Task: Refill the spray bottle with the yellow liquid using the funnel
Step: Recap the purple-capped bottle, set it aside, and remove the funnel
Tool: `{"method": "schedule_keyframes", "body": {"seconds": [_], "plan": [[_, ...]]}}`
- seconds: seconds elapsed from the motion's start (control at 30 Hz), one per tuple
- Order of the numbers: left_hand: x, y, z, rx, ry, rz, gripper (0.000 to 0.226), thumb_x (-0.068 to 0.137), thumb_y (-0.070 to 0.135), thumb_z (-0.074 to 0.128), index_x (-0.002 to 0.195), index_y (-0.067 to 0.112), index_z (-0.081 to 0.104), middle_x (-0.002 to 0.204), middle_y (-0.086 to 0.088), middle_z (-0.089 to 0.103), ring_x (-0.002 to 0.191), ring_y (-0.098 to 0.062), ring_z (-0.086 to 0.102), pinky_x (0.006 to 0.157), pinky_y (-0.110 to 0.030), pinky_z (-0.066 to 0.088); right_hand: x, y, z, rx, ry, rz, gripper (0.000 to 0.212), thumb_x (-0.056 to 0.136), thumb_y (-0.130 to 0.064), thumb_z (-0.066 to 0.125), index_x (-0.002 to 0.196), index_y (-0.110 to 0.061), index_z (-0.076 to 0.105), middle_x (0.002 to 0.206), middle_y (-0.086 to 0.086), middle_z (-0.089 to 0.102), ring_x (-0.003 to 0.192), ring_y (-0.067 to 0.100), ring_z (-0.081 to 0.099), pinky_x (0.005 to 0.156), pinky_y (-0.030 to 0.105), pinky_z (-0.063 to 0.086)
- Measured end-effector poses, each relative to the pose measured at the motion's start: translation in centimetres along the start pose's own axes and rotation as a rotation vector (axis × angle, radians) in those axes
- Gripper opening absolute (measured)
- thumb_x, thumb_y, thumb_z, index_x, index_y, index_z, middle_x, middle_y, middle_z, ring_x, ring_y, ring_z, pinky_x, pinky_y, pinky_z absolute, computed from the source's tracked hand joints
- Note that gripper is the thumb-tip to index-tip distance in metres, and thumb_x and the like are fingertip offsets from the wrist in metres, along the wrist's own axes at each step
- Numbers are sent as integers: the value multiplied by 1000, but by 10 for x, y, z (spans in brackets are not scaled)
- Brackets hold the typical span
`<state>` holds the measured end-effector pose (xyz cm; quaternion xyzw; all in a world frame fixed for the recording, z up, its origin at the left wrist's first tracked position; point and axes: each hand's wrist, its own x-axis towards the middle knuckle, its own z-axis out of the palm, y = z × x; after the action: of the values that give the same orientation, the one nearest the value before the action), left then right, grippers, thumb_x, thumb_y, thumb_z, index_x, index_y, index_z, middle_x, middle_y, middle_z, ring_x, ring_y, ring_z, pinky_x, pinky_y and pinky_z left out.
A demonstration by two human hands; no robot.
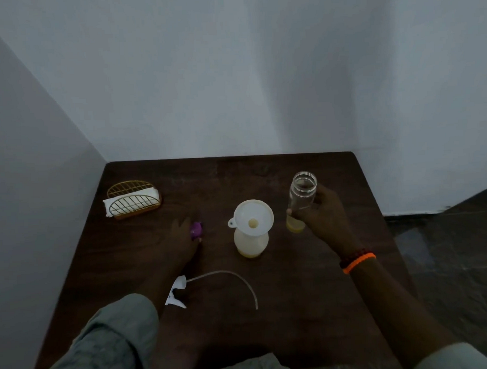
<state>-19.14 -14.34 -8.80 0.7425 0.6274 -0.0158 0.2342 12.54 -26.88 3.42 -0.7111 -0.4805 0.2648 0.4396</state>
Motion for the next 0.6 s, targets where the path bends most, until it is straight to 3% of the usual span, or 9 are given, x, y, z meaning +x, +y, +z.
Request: {"method": "schedule_keyframes", "body": {"seconds": [0.1, 0.3, 0.47, 0.6], "plan": [[0, -3, 9, -35, 44, 17, 68, 90, 33, 68, 147, 7, 40, 147, -16, 46, 134, -31, 44, 113, -44, 36, -4, -3, 0, 8, 12, 8, 46, 67, -13, 86, 109, -20, 69, 102, -5, 72, 97, 5, 67, 86, 33, 57], [2, 13, -22, -263, 118, -65, 52, 77, 36, 82, 119, 14, 59, 116, -10, 61, 103, -24, 60, 89, -42, 54, -9, -4, -2, 0, 45, 26, 51, 65, -16, 88, 112, -21, 68, 105, -8, 71, 99, 4, 66, 88, 33, 56], [-13, 81, -103, -544, 376, 249, 50, 75, 33, 85, 118, 18, 66, 112, -1, 68, 100, -14, 64, 88, -30, 54, -9, -6, -3, 16, 62, 25, 47, 65, -15, 88, 108, -19, 69, 101, -7, 72, 95, 3, 67, 85, 31, 56], [-52, 160, -151, -653, 331, 604, 55, 71, 27, 89, 119, 14, 68, 109, 3, 68, 94, -3, 66, 79, -7, 49, -11, -8, -3, 29, 71, 1, 48, 64, -16, 88, 108, -19, 69, 101, -5, 73, 96, 8, 68, 85, 38, 57]]}}
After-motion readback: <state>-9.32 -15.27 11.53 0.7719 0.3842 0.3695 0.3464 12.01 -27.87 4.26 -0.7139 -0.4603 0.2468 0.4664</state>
